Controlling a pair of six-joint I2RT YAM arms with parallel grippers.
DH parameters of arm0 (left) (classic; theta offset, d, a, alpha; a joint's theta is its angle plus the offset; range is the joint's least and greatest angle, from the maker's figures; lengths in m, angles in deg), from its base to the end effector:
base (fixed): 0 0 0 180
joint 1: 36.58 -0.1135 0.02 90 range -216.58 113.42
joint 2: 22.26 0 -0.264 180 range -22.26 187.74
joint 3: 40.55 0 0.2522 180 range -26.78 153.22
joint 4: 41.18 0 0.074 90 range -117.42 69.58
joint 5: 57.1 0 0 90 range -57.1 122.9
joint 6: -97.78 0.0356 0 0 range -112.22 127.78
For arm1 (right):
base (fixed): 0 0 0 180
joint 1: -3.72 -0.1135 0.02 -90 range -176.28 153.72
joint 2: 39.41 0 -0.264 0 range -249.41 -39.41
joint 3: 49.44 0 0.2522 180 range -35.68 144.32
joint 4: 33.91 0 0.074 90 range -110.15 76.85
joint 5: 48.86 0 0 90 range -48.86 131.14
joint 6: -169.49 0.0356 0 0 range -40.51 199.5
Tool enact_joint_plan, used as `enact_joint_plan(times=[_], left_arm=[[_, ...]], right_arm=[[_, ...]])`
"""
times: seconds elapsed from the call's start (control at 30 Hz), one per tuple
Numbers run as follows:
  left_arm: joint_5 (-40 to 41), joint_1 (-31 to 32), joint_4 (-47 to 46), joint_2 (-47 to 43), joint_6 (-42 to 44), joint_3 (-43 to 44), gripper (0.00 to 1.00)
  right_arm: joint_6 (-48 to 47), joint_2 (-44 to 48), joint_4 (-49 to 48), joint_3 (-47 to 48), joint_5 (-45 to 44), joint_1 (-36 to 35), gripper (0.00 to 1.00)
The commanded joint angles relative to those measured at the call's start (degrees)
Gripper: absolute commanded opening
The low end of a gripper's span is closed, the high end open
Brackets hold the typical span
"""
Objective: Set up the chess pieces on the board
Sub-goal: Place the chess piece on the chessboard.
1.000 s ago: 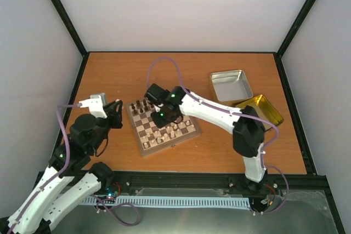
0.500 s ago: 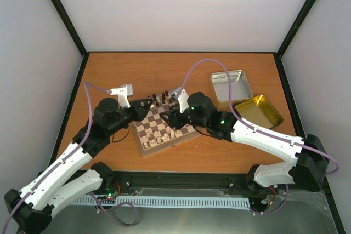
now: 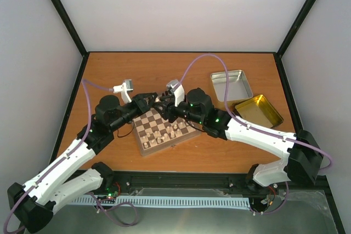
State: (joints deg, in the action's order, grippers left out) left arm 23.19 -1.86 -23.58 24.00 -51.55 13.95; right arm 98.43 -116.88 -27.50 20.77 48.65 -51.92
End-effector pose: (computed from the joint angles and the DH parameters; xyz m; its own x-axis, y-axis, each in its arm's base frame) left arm 0.1566 -0.1158 0.3226 -0.6687 -0.5681 -0.4797 0.2412 0.4446 -0.8627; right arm 0.1763 0.2660 0.3135 -0.4151 -0.0369 -0.9090 -0.7986 0.4934 0.3446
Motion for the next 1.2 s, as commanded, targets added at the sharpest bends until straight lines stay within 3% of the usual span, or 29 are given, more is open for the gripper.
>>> enact_joint_plan(times=[0.0, 0.13, 0.33, 0.4, 0.57, 0.63, 0.83, 1.17], left_arm=[[-0.86, -0.28, -2.56, 0.23, -2.69, -0.45, 0.18], [-1.07, -0.27, -2.39, 0.21, -2.73, -0.72, 0.19], [-1.64, -0.28, -1.57, 0.30, -1.89, -0.74, 0.22], [-1.79, -0.33, -0.62, 0.18, -0.97, -0.31, 0.31], [-3.58, -0.71, 7.94, 1.03, 7.55, 6.29, 0.67], [-6.52, -1.45, 12.30, 1.92, 11.59, 8.96, 0.71], [-17.02, -2.45, 20.36, 4.42, 19.54, 14.37, 0.71], [-26.19, -2.84, 23.57, 5.59, 25.36, 17.28, 0.52]], right_arm=[[-0.93, -1.16, -4.05, 2.34, -0.92, -0.09, 0.45], [-1.60, -1.69, -4.02, 2.53, -2.26, -0.09, 0.36], [-3.92, -1.24, -3.01, 2.46, -4.03, -0.09, 0.12], [-5.13, -0.84, -2.80, 2.00, -4.64, -0.09, 0.11], [-11.15, 1.58, -1.07, -0.19, -1.40, 0.07, 0.11], [-13.77, 3.72, -1.25, -2.18, 1.25, 0.30, 0.12], [-20.77, 9.44, -0.15, -6.30, 6.21, 0.70, 0.14], [-23.71, 11.32, 1.42, -6.68, 5.87, 0.71, 0.15]])
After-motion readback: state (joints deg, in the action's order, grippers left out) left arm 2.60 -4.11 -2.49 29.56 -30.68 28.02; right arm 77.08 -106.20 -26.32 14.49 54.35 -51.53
